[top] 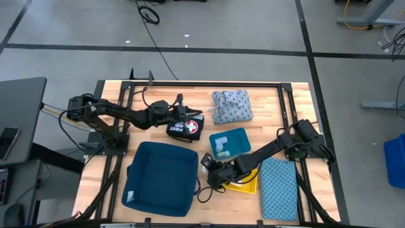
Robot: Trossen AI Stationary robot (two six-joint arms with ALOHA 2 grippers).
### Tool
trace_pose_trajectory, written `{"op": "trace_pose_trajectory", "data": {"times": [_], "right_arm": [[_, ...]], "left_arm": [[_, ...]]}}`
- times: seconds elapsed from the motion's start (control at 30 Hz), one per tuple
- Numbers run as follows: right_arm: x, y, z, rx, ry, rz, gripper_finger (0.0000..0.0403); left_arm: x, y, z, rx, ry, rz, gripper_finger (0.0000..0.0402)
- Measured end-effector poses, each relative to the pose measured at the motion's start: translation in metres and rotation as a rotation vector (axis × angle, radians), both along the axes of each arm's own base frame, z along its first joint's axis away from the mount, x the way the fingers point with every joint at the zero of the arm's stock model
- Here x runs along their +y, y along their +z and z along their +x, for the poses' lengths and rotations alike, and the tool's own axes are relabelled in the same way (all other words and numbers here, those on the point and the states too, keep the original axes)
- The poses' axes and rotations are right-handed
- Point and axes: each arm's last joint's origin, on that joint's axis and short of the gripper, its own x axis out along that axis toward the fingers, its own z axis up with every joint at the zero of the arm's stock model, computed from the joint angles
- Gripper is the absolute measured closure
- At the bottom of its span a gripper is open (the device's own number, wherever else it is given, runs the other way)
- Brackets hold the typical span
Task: Pick & place medical supplies in basket/bin
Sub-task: Put the white gauze into the yellow bin
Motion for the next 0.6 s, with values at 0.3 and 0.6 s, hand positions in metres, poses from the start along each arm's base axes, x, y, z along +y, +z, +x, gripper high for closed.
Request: {"op": "trace_pose_trajectory", "data": {"times": [0.3, 0.6], "right_arm": [[-0.002, 0.019, -0.005, -0.034, -0.033, -0.003, 0.0403], [0.002, 0.054, -0.028, -0.057, -0.083, 0.047, 0.0403]], "left_arm": [[0.000, -0.001, 0.000, 0.007, 0.000, 0.000, 0.0402], [0.000, -0.001, 0.000, 0.006, 0.000, 0.000, 0.0402]]}}
